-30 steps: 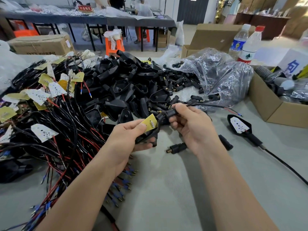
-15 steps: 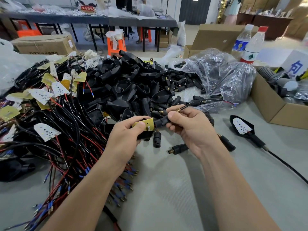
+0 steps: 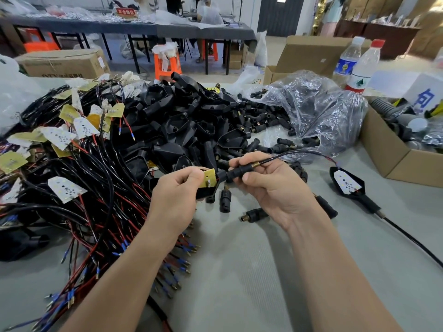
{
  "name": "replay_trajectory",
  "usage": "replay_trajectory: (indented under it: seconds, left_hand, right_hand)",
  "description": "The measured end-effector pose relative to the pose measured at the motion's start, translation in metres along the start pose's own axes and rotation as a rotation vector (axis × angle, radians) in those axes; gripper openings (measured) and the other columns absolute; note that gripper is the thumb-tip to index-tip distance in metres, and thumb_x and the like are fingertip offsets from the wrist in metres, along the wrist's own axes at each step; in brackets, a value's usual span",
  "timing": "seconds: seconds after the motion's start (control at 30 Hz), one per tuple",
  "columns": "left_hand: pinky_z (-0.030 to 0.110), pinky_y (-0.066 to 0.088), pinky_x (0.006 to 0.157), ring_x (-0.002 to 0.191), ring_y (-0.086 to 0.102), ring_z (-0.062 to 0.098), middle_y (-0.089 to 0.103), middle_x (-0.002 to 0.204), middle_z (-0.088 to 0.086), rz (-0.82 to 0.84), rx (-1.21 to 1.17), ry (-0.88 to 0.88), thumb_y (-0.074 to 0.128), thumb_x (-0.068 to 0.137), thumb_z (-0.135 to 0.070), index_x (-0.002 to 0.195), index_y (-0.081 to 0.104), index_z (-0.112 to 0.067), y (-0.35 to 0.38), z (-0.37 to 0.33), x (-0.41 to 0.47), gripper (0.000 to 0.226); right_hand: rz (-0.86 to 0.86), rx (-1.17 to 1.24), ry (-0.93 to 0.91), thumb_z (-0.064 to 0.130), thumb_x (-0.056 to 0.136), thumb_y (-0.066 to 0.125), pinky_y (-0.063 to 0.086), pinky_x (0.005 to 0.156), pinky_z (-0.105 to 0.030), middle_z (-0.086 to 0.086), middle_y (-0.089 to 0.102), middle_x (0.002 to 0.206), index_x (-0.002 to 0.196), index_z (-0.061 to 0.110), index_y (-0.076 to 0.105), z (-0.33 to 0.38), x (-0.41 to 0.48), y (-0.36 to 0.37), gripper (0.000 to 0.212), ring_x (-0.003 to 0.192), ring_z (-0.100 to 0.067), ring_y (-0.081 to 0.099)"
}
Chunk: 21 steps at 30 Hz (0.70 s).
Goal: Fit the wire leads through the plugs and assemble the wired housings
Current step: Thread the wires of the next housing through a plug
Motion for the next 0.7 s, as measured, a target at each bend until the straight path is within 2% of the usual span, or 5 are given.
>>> replay_trajectory:
  seconds: [0.13, 0.27, 0.43, 0.6, 0.7]
  left_hand:
    - [0.025, 0.048, 0.079, 0.088, 0.063, -0.005, 0.073, 0.09, -0.023, -0.054, 0.058, 0.047, 0.049, 0.093, -0.044, 0.089, 0.077, -0.051, -0.001, -0.004, -0.003, 0.029]
    - [0.034, 0.059, 0.071, 0.076, 0.069, 0.014, 0.075, 0.084, -0.001, -0.026, -0.042, -0.017, 0.054, 0.096, -0.04, 0.089, 0.08, -0.045, -0.002, -0.003, -0.002, 0.027]
    - [0.034, 0.059, 0.07, 0.085, 0.069, 0.008, 0.074, 0.085, -0.017, -0.08, 0.036, 0.037, 0.05, 0.089, -0.044, 0.091, 0.079, -0.046, -0.003, -0.009, -0.007, 0.029]
    - [0.045, 0.058, 0.068, 0.065, 0.066, 0.009, 0.075, 0.081, -0.003, -0.038, -0.038, -0.023, 0.048, 0.104, -0.033, 0.09, 0.08, -0.041, 0.0, -0.004, -0.007, 0.036]
    - [0.036, 0.056, 0.07, 0.071, 0.067, 0.01, 0.076, 0.082, -0.007, -0.033, -0.039, 0.017, 0.043, 0.106, -0.039, 0.093, 0.08, -0.044, 0.0, -0.007, -0.007, 0.039]
  right_hand:
    - [-0.055, -0.011, -0.035, -0.031, 0.082, 0.044, 0.058, 0.082, -0.034, -0.014, 0.076, 0.097, 0.08, 0.01, 0.069, -0.001, 0.001, 0.003, 0.048, 0.09, -0.023, 0.069]
    - [-0.015, 0.009, -0.031, -0.029, 0.083, 0.046, 0.059, 0.084, -0.035, -0.014, 0.075, 0.097, 0.081, 0.013, 0.072, 0.0, 0.0, 0.005, 0.049, 0.091, -0.023, 0.07]
    - [-0.056, -0.076, -0.03, -0.022, 0.088, 0.053, 0.06, 0.085, -0.035, -0.013, 0.075, 0.095, 0.094, 0.006, 0.068, -0.003, -0.001, 0.008, 0.032, 0.089, -0.023, 0.071]
    - [0.025, -0.069, 0.033, -0.017, 0.091, 0.055, 0.06, 0.09, -0.04, -0.012, 0.076, 0.1, 0.097, 0.008, 0.067, -0.003, -0.003, 0.01, 0.029, 0.095, -0.023, 0.071]
    - [-0.003, -0.032, 0.024, -0.02, 0.09, 0.054, 0.062, 0.082, -0.037, -0.013, 0.075, 0.098, 0.094, 0.006, 0.068, -0.002, -0.002, 0.011, 0.03, 0.085, -0.02, 0.073]
Point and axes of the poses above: each hand's wrist, its own x-axis towards the middle knuckle, its own y-axis out of the palm, z = x × y, the point moved 4 cm from there along x, towards the middle knuckle
